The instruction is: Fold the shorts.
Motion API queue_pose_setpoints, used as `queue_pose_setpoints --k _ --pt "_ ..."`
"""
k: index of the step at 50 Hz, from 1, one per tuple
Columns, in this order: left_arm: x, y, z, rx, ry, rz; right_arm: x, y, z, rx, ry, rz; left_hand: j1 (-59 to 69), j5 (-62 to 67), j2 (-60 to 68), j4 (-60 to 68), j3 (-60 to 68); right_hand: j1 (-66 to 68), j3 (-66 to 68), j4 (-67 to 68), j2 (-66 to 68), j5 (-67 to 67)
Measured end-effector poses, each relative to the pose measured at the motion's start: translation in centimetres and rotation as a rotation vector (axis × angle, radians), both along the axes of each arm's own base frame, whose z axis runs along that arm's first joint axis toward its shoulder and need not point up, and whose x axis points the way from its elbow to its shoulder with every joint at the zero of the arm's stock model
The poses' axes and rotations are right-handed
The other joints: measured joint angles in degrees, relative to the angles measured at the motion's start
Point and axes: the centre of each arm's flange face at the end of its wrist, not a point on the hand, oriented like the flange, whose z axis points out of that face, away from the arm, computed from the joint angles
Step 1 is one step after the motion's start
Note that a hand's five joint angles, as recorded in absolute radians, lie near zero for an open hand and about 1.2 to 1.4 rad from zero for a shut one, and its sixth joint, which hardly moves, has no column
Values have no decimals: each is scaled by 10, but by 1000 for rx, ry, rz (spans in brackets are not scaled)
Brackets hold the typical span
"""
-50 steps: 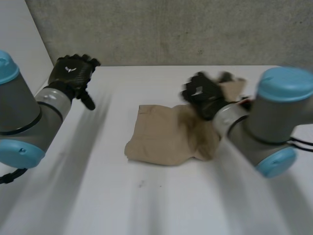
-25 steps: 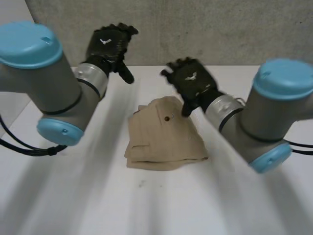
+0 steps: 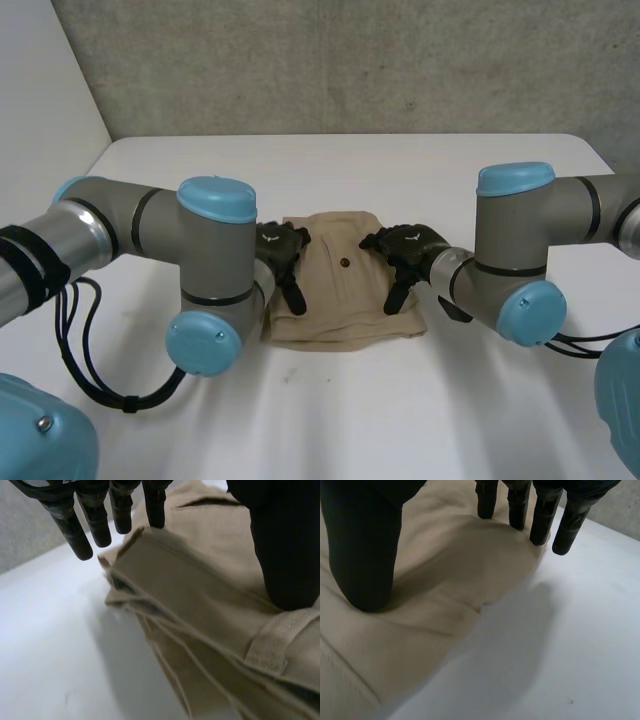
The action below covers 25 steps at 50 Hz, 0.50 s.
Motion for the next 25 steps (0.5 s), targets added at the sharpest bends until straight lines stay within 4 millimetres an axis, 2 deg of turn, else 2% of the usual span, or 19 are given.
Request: queue_pose_setpoints --k 6,13,17,18,20,21,22,24,25 --pt "2 1 -3 6 -56 -19 -1 0 1 -33 37 15 0 0 0 0 0 -1 -3 0 -4 0" --pt "0 2 11 -52 -100 -63 -2 1 32 -114 29 23 0 0 0 0 0 -1 -3 0 -4 0" --pt "1 -1 51 -135 -55 -58 -5 3 76 -217 -25 -3 0 -3 0 0 0 -1 -3 0 -4 0" --pt "2 -1 56 -146 -47 -55 -6 4 82 -232 -34 -10 0 -3 0 0 0 -1 -3 0 -4 0" --pt "10 -3 92 -207 6 -27 -12 6 115 -310 -82 -57 0 -2 -1 -4 0 -1 -3 0 -4 0" --pt "13 -4 99 -218 18 -19 -13 7 119 -319 -88 -65 0 -2 -1 -4 0 -1 -3 0 -4 0" --pt "21 -5 122 -254 58 8 -19 8 139 -367 -120 -107 0 -2 -1 -4 -2 -1 -3 0 -4 0" --pt "23 -5 126 -260 65 13 -21 9 145 -380 -130 -120 0 -2 -1 -4 -2 -1 -3 0 -4 0" --pt "37 -6 154 -300 125 55 -26 10 156 -405 -148 -149 0 -3 -1 -4 -3 -1 -3 0 -4 0"
